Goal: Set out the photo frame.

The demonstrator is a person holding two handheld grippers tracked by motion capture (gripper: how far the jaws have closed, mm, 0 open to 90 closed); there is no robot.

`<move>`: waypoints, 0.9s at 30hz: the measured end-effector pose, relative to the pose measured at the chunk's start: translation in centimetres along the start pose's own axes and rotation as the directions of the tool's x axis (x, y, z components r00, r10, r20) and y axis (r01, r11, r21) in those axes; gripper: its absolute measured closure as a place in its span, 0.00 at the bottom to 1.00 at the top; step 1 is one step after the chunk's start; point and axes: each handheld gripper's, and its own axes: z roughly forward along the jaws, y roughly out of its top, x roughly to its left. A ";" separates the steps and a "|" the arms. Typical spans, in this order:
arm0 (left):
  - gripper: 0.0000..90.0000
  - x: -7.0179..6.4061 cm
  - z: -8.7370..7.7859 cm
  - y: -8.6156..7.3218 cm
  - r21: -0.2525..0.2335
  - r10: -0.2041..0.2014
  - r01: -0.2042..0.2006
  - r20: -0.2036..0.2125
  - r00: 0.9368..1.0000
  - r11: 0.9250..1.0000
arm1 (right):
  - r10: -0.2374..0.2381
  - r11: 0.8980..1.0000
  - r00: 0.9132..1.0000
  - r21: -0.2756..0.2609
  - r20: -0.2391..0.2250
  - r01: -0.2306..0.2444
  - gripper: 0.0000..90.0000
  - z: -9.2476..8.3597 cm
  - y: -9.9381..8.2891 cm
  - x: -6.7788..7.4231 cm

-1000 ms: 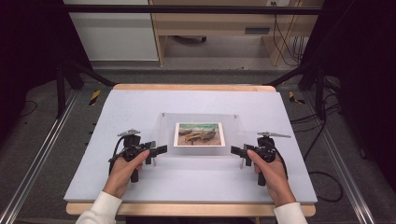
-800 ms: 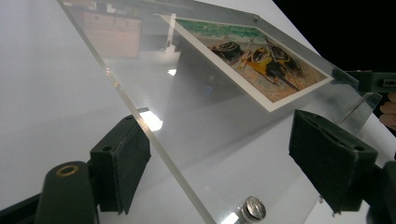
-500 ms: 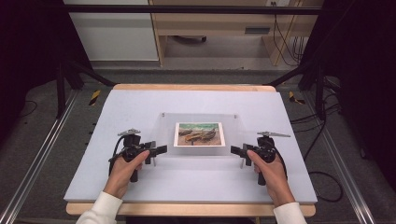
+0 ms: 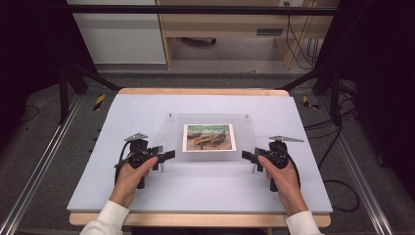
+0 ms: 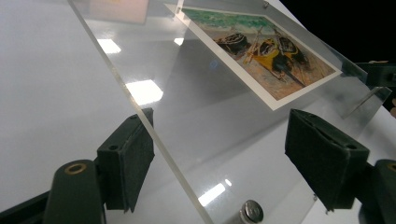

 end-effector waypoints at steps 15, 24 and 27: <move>0.29 0.6 0.5 1.1 -0.034 0.037 -0.038 -0.033 0.999 0.999 | -0.044 0.998 0.999 -0.045 0.026 0.045 0.34 1.1 1.4 -0.4; 0.32 0.1 0.1 0.8 -0.047 0.053 -0.056 -0.053 0.997 0.997 | -0.076 0.996 0.997 -0.045 0.031 0.077 0.36 0.4 1.0 0.0; 0.34 0.0 0.0 0.8 -0.046 0.060 -0.063 -0.057 0.997 0.997 | -0.089 0.995 0.996 -0.040 0.032 0.090 0.37 0.2 0.9 0.2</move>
